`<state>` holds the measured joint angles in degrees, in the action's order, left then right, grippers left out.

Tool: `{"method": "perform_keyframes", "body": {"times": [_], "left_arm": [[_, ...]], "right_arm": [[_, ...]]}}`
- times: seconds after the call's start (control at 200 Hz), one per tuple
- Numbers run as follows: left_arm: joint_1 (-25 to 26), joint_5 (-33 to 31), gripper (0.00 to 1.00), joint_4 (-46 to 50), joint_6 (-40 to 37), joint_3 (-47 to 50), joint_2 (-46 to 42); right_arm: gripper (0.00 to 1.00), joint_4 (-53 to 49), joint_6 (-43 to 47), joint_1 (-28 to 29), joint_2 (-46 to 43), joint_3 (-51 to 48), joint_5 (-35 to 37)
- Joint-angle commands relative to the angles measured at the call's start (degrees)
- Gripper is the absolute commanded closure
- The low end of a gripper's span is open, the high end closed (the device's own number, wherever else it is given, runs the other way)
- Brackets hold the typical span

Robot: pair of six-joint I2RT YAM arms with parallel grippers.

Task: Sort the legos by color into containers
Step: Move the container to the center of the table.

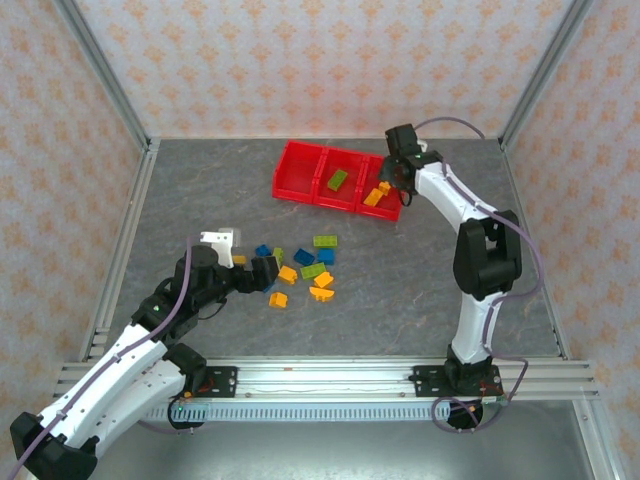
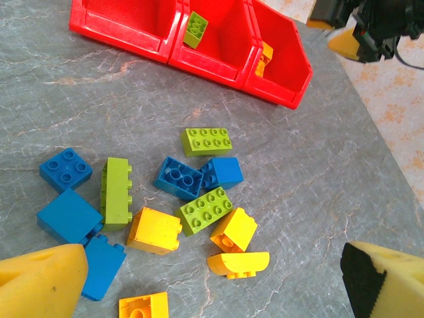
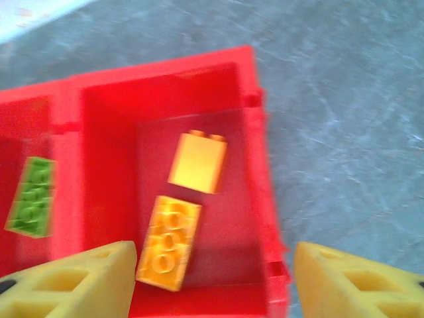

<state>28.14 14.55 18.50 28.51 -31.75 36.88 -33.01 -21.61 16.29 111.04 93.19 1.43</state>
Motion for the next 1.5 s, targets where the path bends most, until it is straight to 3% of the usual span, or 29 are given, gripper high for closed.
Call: {"method": "perform_keyframes", "body": {"times": [0.0, 0.255, 0.811, 1.201, 1.492], "left_arm": [[0.59, -0.41, 0.01, -0.31, -0.13, -0.07, -0.23], [0.60, -0.40, 0.01, -0.39, -0.12, 0.02, -0.15], [0.56, -0.37, 0.01, -0.40, -0.04, 0.02, -0.15], [0.59, -0.48, 0.01, -0.40, -0.22, 0.02, 0.12], [0.60, -0.56, 0.01, -0.47, -0.10, 0.14, 0.12]], "right_arm": [[0.40, -0.20, 1.87, -0.53, -2.00, -2.04, 1.91], [0.53, -0.64, 5.16, -2.16, 0.32, -3.90, 0.50], [0.70, -2.87, 10.59, -2.53, 6.07, 0.20, -0.12], [0.85, 0.79, 13.57, -2.54, 0.05, -8.81, -2.64], [0.86, 3.16, 16.58, -1.93, -7.90, -17.97, -6.02]]}}
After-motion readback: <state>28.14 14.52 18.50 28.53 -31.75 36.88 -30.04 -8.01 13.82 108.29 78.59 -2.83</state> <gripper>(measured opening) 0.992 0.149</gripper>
